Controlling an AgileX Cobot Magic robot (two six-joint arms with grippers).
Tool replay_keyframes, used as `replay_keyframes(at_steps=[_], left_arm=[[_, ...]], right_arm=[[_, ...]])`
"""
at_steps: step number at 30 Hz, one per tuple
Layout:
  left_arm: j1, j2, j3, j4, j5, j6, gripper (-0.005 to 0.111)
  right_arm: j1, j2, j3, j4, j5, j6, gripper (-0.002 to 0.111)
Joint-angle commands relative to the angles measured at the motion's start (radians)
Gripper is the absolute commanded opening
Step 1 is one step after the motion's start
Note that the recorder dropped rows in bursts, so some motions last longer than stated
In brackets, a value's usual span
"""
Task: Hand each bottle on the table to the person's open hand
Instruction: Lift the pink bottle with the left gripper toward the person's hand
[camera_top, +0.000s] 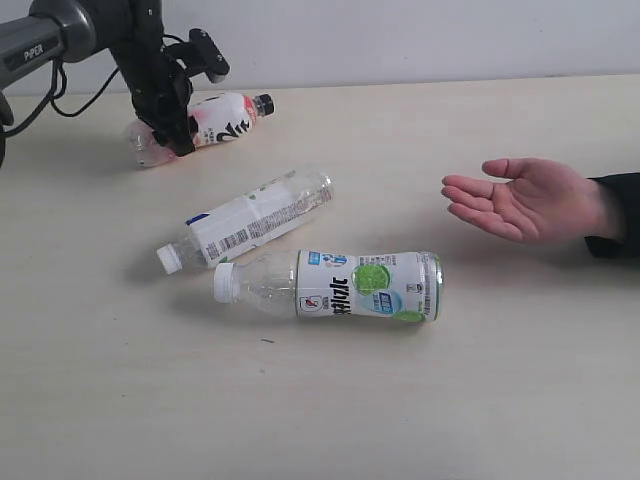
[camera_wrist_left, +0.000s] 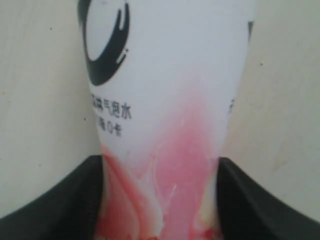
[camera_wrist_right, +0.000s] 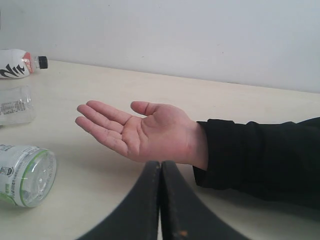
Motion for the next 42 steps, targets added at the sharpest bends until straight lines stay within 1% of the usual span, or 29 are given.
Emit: replay_keyframes(at_steps=[1,2,3,5,10,11,12,15,17,18,21,23,25,27,30,35,36,37,38,40,42], left_arm=[[-0.002,-0.013,-0.005,-0.003,0.023,-0.046,0.012],[-0.002,-0.018,-0.005,-0.003,0.037,-0.064,0.0],[-0.005,-0.026,-0.005,-0.005,0.049,-0.08,0.001],[-0.007,-0.044,-0.005,-0.004,0.074,-0.143,0.0],[-0.01,-0.109,-0.005,-0.028,0.122,-0.382,0.0],[-0.01,-0.12,-0.005,-0.046,0.139,-0.404,0.0],[-0.01,-0.131,-0.005,-0.078,0.162,-0.411,0.0],[-0.01,-0.153,-0.005,-0.195,0.162,-0.434,0.0],[-0.01,-0.172,0.005,-0.284,0.162,-0.482,0.0],[-0.012,-0.19,0.026,-0.331,0.162,-0.504,0.0],[-0.02,-0.25,0.126,-0.461,0.162,-0.503,0.0],[-0.031,-0.301,0.196,-0.487,0.162,-0.505,0.0],[-0.051,-0.361,0.282,-0.482,0.162,-0.515,0.0],[-0.074,-0.425,0.364,-0.482,0.162,-0.515,0.0],[-0.128,-0.541,0.511,-0.478,0.154,-0.53,0.0],[-0.251,-0.732,0.713,-0.488,-0.035,-0.622,0.0],[-0.289,-0.779,0.766,-0.536,-0.098,-0.666,0.0],[-0.307,-0.799,0.788,-0.593,-0.124,-0.668,0.0],[-0.333,-0.821,0.815,-0.689,-0.166,-0.659,0.0],[-0.382,-0.829,0.835,-0.894,-0.199,-0.627,0.0],[-0.441,-0.811,0.835,-1.035,-0.216,-0.595,0.0]], right_arm=[[-0.003,-0.006,0.005,0.0,-0.012,-0.003,0.0],[-0.003,-0.006,0.005,0.0,-0.012,-0.003,0.0],[-0.003,-0.006,0.005,0.0,-0.012,-0.003,0.0],[-0.003,-0.006,0.005,0.0,-0.012,-0.003,0.0],[-0.003,-0.006,0.005,0.0,-0.012,-0.003,0.0],[-0.003,-0.006,0.005,0.0,-0.012,-0.003,0.0],[-0.003,-0.006,0.005,0.0,-0.012,-0.003,0.0],[-0.003,-0.006,0.005,0.0,-0.012,-0.003,0.0],[-0.003,-0.006,0.005,0.0,-0.012,-0.003,0.0],[-0.003,-0.006,0.005,0.0,-0.012,-0.003,0.0],[-0.003,-0.006,0.005,0.0,-0.012,-0.003,0.0],[-0.003,-0.006,0.005,0.0,-0.012,-0.003,0.0],[-0.003,-0.006,0.005,0.0,-0.012,-0.003,0.0],[-0.003,-0.006,0.005,0.0,-0.012,-0.003,0.0],[-0.003,-0.006,0.005,0.0,-0.012,-0.003,0.0],[-0.003,-0.006,0.005,0.0,-0.012,-0.003,0.0],[-0.003,-0.006,0.005,0.0,-0.012,-0.003,0.0],[-0.003,-0.006,0.005,0.0,-0.012,-0.003,0.0],[-0.003,-0.006,0.005,0.0,-0.012,-0.003,0.0],[-0.003,-0.006,0.005,0.0,-0.012,-0.003,0.0],[-0.003,-0.006,0.005,0.0,-0.012,-0.003,0.0]])
